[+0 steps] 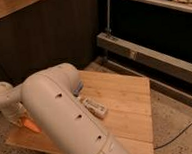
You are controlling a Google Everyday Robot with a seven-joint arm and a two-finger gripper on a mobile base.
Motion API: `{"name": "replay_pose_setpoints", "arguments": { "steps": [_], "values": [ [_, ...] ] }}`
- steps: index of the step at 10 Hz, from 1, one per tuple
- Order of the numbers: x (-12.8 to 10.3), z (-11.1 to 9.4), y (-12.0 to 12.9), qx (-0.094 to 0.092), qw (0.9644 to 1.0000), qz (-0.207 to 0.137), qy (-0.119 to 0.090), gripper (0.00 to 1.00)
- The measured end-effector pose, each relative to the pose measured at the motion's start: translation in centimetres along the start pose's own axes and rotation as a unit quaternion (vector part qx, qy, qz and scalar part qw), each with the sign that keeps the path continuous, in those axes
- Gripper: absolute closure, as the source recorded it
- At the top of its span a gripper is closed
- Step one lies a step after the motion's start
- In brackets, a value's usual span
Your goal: Drag the pepper across the table
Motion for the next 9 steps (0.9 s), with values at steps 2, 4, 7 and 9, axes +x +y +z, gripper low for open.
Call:
{"name": "replay_pose_setpoints", "arguments": {
  "steps": [2, 4, 7, 9],
  "values": [
    [-1.7, 0.5, 2.4, -0.010, 0.9997, -0.022, -0.003, 0.62],
    [-4.0, 1.3, 5.9, -0.022, 0.9982, -0.056, -0.005, 0.62],
    [-7.8, 0.9, 12.4, -0.026, 0.9901, -0.138, -0.008, 0.62],
    [-11.0, -0.8, 17.6, -0.034, 0.9770, -0.208, -0.029, 0.47]
  ]
}}
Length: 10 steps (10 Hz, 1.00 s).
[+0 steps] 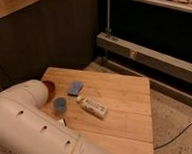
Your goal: Drag the pepper across the table
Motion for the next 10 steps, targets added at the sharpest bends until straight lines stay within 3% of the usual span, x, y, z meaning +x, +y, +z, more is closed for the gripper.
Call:
{"name": "replay_pose_setpoints", "arguments": {
  "steps": [2, 10],
  "values": [
    [-2.8, -1.0, 2.1, -0.012, 0.9989, -0.041, -0.017, 0.31],
    [-3.0, -1.2, 2.2, -0.013, 0.9987, -0.045, -0.019, 0.30]
  ]
}}
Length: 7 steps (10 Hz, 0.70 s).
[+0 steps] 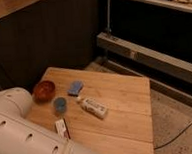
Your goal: Drag the pepper across the table
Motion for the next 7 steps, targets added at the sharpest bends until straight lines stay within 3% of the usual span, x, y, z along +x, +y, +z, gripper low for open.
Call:
{"name": "replay_pose_setpoints", "arguments": {
  "steps": [7],
  "values": [
    [0.80, -0.15, -0.08, 0.001, 0.9999, 0.009, 0.006, 0.30]
  ]
}}
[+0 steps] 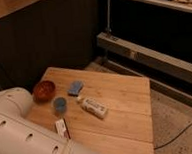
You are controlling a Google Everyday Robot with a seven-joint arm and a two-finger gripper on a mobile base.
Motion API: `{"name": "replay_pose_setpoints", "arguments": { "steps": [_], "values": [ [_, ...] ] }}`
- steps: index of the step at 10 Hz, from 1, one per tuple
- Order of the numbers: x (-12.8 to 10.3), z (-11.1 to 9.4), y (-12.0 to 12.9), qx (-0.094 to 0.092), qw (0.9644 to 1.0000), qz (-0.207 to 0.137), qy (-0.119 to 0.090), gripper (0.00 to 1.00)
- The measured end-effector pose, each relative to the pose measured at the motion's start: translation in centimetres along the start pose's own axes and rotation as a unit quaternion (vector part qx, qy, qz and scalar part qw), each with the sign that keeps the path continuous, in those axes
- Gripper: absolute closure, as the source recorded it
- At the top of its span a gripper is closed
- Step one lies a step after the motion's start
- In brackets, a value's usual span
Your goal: Drag the pepper across the table
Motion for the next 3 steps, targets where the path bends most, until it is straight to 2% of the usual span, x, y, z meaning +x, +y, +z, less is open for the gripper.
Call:
{"name": "replay_pose_setpoints", "arguments": {
  "steps": [1, 2, 3],
  "values": [
    [1.1, -0.3, -0.2, 0.002, 0.9999, 0.012, 0.009, 0.30],
    [3.1, -0.8, -0.7, 0.010, 0.9991, 0.033, 0.025, 0.30],
    [6.5, -2.1, -1.6, 0.025, 0.9960, 0.070, 0.050, 0.30]
  ]
}}
